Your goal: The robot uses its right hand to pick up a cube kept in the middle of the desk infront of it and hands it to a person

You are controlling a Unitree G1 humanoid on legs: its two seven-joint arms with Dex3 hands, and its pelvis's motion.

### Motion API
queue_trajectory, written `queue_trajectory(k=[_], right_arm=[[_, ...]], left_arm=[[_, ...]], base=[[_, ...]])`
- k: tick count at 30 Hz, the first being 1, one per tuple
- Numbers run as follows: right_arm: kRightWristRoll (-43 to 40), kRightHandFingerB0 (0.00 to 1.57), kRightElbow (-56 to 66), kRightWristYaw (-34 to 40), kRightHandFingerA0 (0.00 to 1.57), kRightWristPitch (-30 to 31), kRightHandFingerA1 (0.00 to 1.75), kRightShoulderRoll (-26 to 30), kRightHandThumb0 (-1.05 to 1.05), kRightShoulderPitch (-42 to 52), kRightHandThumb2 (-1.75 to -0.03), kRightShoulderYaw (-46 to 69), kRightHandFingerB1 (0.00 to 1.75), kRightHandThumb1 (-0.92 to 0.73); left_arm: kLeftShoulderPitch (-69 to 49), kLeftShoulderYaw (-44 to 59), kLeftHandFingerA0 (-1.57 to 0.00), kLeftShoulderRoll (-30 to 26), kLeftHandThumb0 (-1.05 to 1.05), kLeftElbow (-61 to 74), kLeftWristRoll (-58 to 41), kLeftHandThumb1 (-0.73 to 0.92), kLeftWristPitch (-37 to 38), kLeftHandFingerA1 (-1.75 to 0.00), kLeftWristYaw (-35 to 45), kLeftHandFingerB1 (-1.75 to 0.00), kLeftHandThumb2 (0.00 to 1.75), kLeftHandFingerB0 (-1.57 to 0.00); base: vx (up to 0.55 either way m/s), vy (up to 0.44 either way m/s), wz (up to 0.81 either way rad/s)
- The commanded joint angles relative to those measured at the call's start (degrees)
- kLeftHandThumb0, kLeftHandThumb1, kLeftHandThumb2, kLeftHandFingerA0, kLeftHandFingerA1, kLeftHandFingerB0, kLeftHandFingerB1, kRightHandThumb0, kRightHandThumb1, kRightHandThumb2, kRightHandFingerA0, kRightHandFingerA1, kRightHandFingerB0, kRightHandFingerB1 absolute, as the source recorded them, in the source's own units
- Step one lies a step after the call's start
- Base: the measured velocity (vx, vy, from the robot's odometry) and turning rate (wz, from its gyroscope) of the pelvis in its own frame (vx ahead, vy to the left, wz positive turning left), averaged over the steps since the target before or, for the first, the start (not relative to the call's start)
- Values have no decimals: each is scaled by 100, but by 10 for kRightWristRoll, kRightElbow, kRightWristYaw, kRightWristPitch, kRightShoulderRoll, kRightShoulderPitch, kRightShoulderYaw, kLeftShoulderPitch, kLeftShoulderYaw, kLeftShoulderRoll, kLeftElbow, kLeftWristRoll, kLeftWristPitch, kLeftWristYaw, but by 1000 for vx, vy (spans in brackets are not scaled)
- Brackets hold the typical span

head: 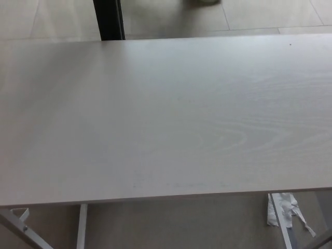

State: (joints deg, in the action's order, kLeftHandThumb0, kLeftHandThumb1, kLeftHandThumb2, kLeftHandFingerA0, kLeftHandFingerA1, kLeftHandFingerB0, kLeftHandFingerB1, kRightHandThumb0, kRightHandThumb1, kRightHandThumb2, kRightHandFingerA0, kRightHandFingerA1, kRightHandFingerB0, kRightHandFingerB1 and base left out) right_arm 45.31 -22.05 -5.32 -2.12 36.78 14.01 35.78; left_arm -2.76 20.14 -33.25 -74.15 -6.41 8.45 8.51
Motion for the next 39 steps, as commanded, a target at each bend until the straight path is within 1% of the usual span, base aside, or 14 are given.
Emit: queue_trajectory(k=[1, 4, 5, 8, 11, 12, 16, 18, 21, 27, 29, 33, 36, 39], right_arm=[[-66, 75, -92, 214, 92, 27, 118, 78, -59, 100, -59, 180, 57, -60], [-41, 67, -139, 171, 103, 33, 117, 90, -60, 68, -58, 89, 52, -59], [-31, 71, -170, 169, 98, 39, 103, 97, -62, 46, -58, 58, 49, -60], [-23, 77, -287, 174, 101, 10, 103, 108, -57, -32, -91, -24, 66, -49], [-7, 76, -328, 169, 97, 11, 98, 114, -58, -60, -58, -72, 47, -59], [-4, 77, -399, 131, 81, -2, 56, 105, -57, -111, -58, -106, 44, -57], [-119, 67, -464, 49, 50, -12, 60, 72, -47, -145, -83, -44, 63, -43], [-146, 52, -477, 48, 61, -17, 59, 58, -44, -137, -55, -26, 45, -50], [-152, 38, -490, 20, 79, -43, 73, 52, -46, -118, -55, -38, 37, -51], [-221, 26, -514, -46, 34, -80, 50, 39, -50, -91, -56, -3, 29, -51], [-234, 19, -518, -51, 24, -81, 50, 42, -57, -87, -72, 3, 39, -41], [-253, 32, -516, -45, 43, -96, 53, 36, -55, -94, -56, 8, 31, -51], [-271, 36, -518, -53, 96, -105, 103, 36, -60, -100, -78, 13, 45, -43], [-283, 45, -521, -58, 94, -105, 116, 40, -52, -105, -56, 16, 35, -50]], left_arm=[[-17, 19, -55, -19, -69, -2, -13, 59, 5, -56, -6, -49, 95, -37], [-9, 14, -56, -16, -71, -4, -6, 59, 4, -56, -15, -49, 95, -39], [-7, 15, -66, -15, -71, -4, -6, 73, 5, -42, -16, -35, 63, -47], [-8, 19, -57, -16, -71, -3, -7, 59, 6, -57, -7, -49, 95, -36], [-7, 20, -57, -17, -70, -3, -8, 59, 3, -57, -5, -48, 95, -34], [-9, 20, -67, -17, -69, -2, -7, 74, 5, -43, -4, -34, 63, -40], [-10, 15, -65, -17, -69, -2, -1, 74, 5, -43, -6, -34, 63, -41], [-13, 14, -58, -17, -71, -1, 0, 59, 6, -58, -5, -48, 97, -32], [-13, 15, -69, -15, -71, -2, -2, 73, 1, -44, -6, -34, 63, -41], [-8, 13, -58, -26, -68, -1, 0, 59, -7, -58, -6, -48, 94, -34], [-5, 8, -65, -26, -68, -3, 6, 74, -8, -43, -8, -34, 63, -40], [-2, 7, -67, -29, -71, 0, 6, 73, -9, -44, -10, -33, 63, -40], [-2, 6, -61, -30, -79, -2, 7, 62, -8, -57, -9, -46, 96, -30], [-2, 8, -62, -26, -77, -3, 4, 61, -13, -59, -11, -47, 94, -31]], base=[[0, 0, 0], [0, 0, 0], [0, 0, 0], [0, 0, 0], [0, 0, 0], [0, 0, 0], [0, 0, 0], [0, 0, 0], [0, 0, 0], [0, 0, 0], [0, 0, 0], [0, 0, 0], [0, 0, 0], [0, 0, 0]])
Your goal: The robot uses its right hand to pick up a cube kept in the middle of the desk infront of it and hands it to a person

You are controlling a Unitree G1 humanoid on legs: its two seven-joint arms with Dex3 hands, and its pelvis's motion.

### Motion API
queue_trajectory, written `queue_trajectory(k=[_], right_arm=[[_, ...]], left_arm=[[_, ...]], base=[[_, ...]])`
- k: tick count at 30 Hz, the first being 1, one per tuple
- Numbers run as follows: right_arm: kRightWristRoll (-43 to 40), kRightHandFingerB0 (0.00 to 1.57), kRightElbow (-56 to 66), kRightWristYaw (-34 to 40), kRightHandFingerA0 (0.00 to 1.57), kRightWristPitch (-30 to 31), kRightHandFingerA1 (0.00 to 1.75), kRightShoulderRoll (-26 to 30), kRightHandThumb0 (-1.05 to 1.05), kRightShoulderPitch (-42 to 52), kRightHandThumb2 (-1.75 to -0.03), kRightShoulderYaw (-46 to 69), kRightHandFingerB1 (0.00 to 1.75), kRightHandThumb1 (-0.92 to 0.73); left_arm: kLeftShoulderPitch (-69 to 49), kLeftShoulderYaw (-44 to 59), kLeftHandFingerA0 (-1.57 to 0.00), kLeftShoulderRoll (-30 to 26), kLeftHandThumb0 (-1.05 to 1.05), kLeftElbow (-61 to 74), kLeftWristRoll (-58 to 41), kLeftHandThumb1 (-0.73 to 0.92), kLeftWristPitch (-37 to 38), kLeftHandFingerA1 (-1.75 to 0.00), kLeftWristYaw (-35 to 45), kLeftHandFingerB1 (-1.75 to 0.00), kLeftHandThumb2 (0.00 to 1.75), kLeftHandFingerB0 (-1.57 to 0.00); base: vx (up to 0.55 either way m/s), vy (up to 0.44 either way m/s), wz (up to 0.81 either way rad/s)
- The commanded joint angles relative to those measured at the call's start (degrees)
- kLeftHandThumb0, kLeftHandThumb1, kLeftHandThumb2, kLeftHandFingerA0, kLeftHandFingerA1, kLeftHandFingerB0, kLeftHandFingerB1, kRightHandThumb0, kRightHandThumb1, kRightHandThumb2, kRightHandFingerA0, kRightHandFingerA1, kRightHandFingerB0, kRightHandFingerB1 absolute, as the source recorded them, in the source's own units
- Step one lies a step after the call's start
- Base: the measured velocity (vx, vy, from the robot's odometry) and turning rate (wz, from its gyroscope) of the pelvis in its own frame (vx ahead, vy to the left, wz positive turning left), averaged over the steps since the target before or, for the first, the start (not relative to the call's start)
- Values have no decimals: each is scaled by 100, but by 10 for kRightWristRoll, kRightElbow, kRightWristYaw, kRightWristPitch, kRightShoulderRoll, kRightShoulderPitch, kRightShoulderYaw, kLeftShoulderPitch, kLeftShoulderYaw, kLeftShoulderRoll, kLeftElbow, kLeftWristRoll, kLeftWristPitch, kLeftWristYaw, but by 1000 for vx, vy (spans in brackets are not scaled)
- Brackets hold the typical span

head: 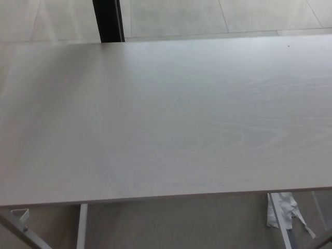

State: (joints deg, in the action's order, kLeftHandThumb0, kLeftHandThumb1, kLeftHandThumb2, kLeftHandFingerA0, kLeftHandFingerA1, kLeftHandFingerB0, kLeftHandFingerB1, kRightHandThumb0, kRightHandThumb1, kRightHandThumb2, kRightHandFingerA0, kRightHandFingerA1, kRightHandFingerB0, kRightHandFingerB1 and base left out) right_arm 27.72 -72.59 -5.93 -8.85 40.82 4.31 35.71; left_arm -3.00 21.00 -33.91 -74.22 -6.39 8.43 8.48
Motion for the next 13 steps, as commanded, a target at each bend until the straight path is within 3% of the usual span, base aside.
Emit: queue_trajectory(k=[1, 2, 3, 4, 6, 7, 8, 9, 10, 11, 13], right_arm=[[-98, 43, -14, -46, 85, -44, 94, 4, -54, -7, -56, 4, 34, -52], [-96, 37, -14, -43, 83, -49, 83, 5, -67, -5, -79, -3, 46, -44], [-100, 43, -15, -45, 83, -48, 89, 5, -54, -5, -55, -4, 33, -52], [-107, 43, -15, -49, 83, -45, 89, 6, -54, -5, -55, -6, 33, -52], [-112, 41, -16, -52, 86, -46, 107, 6, -56, -2, -56, -17, 34, -51], [-116, 40, -17, -55, 89, -47, 103, 6, -56, 1, -56, -22, 33, -52], [-123, 39, -17, -61, 88, -47, 93, 7, -55, 3, -56, -26, 33, -52], [-128, 31, -17, -66, 81, -49, 85, 7, -60, 3, -79, -31, 46, -41], [-129, 30, -16, -63, 85, -50, 84, 8, -56, 3, -81, -39, 47, -39], [-134, 30, -16, -65, 77, -49, 83, 8, -59, 2, -79, -42, 46, -41], [-138, 30, -16, -66, 77, -49, 83, 8, -59, 2, -79, -45, 46, -41]], left_arm=[[-1, 1, -66, -17, -69, -2, 1, 73, -11, -43, -9, -34, 62, -38], [-1, 2, -58, -17, -73, -3, 1, 61, -10, -57, -8, -47, 94, -31], [-2, 1, -57, -17, -75, -2, 2, 61, -8, -57, -7, -47, 95, -31], [-4, 0, -57, -17, -75, -2, 3, 61, -5, -57, -6, -47, 95, -31], [-3, -2, -58, -21, -73, 0, 4, 60, -7, -58, -5, -47, 96, -31], [-6, -2, -65, -22, -70, -1, 4, 74, -7, -42, -4, -33, 62, -38], [-6, -1, -65, -22, -70, 0, 3, 74, -8, -42, -3, -33, 63, -38], [-6, 0, -64, -23, -70, 0, 2, 74, -8, -42, -2, -33, 63, -37], [-6, -5, -64, -25, -71, 0, 7, 75, -6, -41, -5, -33, 63, -38], [-5, -6, -57, -26, -73, -1, 8, 61, -8, -57, -6, -47, 96, -30], [-3, -6, -57, -26, -73, -2, 8, 61, -8, -57, -6, -47, 96, -30]], base=[[0, 0, 0], [0, 0, 0], [0, 0, 0], [0, 0, 0], [0, 0, 0], [0, 0, 0], [0, 0, 0], [0, 0, 0], [0, 0, 0], [0, 0, 0], [0, 0, 0]])
